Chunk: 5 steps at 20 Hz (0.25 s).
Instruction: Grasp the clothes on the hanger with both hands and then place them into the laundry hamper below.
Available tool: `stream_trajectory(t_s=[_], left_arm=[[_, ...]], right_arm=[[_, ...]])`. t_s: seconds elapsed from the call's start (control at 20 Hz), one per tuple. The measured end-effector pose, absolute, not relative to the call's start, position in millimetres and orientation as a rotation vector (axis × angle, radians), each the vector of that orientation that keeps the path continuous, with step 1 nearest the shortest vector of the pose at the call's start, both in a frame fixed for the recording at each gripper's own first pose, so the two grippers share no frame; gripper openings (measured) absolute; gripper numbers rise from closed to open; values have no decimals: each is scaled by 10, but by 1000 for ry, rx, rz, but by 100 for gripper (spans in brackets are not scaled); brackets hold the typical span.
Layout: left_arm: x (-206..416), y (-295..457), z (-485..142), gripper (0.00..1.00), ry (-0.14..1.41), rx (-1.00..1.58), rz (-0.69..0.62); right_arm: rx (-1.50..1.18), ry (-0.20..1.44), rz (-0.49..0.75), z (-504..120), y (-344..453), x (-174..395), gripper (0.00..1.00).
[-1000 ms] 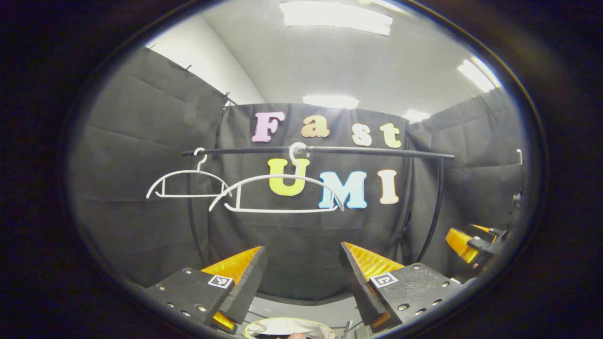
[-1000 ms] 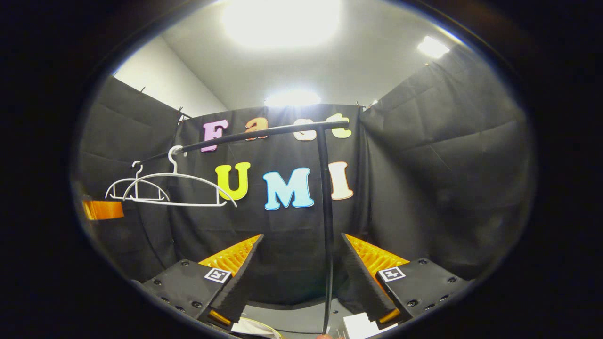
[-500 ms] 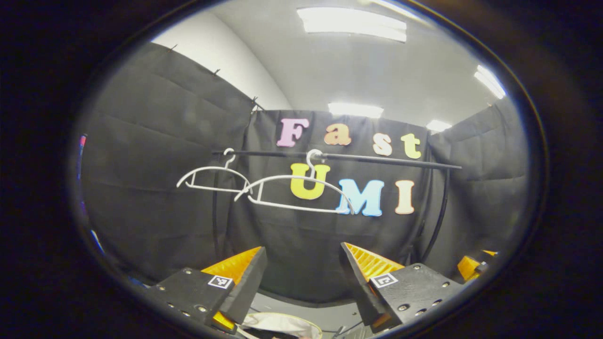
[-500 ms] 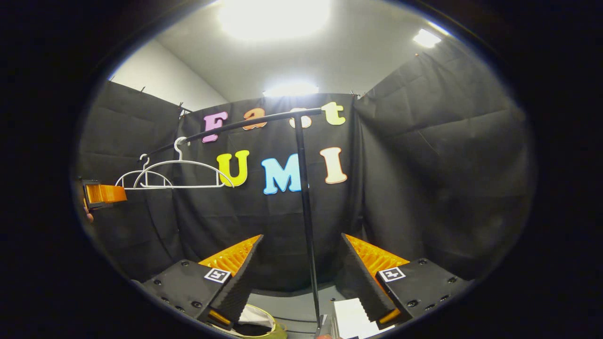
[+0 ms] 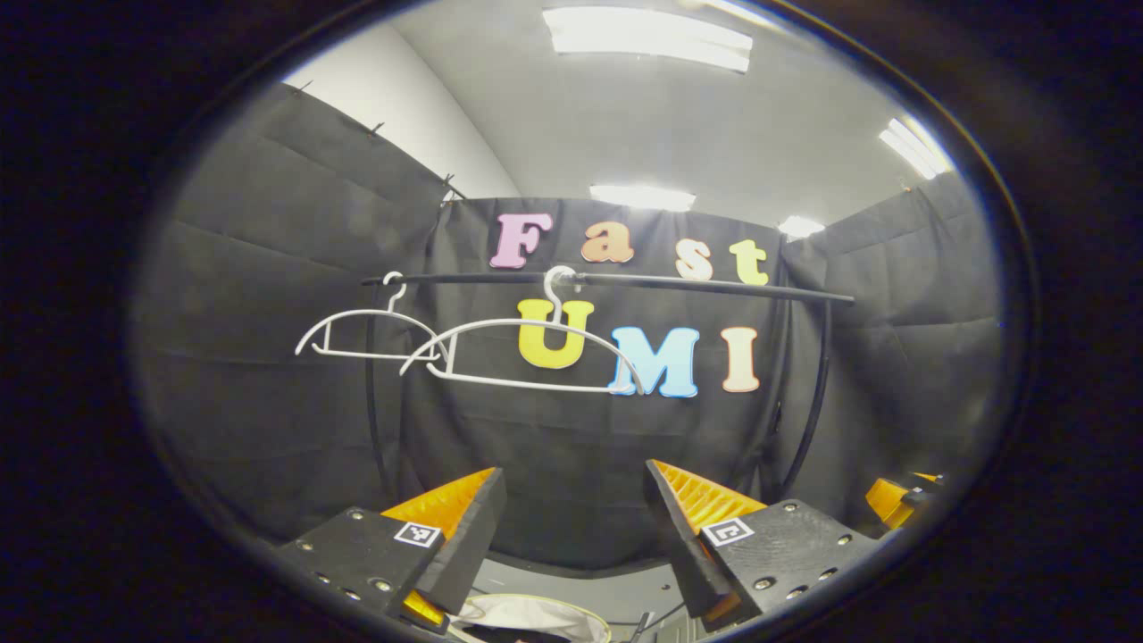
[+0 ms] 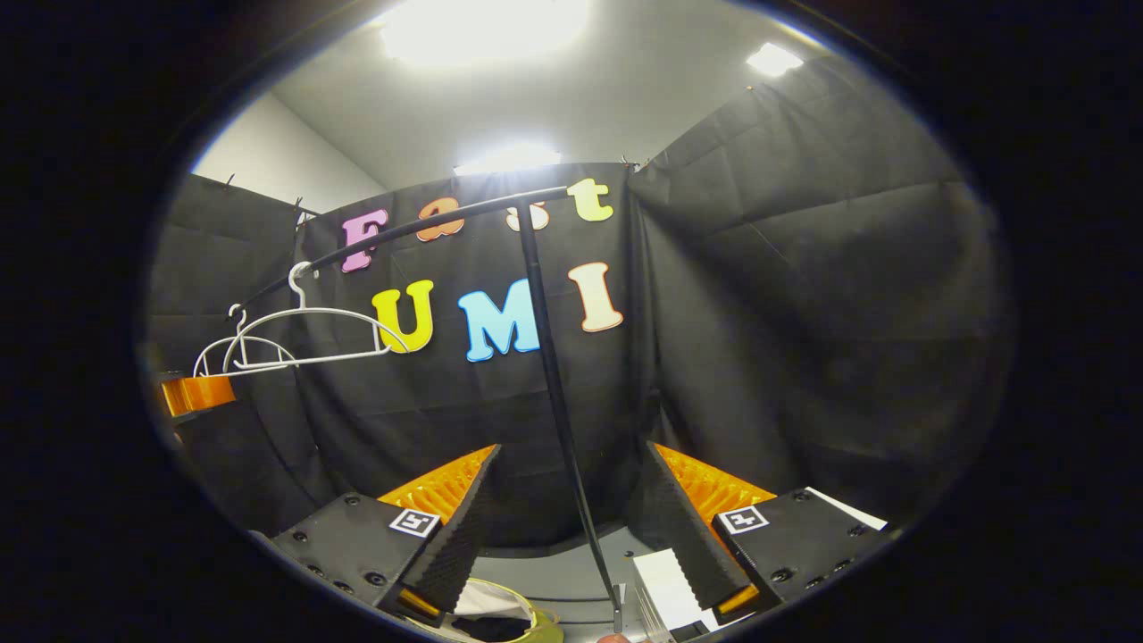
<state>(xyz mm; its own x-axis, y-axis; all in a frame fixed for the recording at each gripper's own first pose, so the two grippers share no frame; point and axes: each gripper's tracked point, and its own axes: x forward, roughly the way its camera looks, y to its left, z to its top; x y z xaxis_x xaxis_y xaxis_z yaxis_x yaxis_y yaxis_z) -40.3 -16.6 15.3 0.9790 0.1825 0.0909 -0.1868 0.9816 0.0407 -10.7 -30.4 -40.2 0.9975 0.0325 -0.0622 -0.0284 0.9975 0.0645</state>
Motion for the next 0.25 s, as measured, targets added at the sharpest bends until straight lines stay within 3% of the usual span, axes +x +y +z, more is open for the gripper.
stream_trajectory(t_s=[0.25], left_arm=[[-173, 162, 91, 90, -96, 1, 185]], right_arm=[[25, 12, 25, -265, 9, 119, 97]])
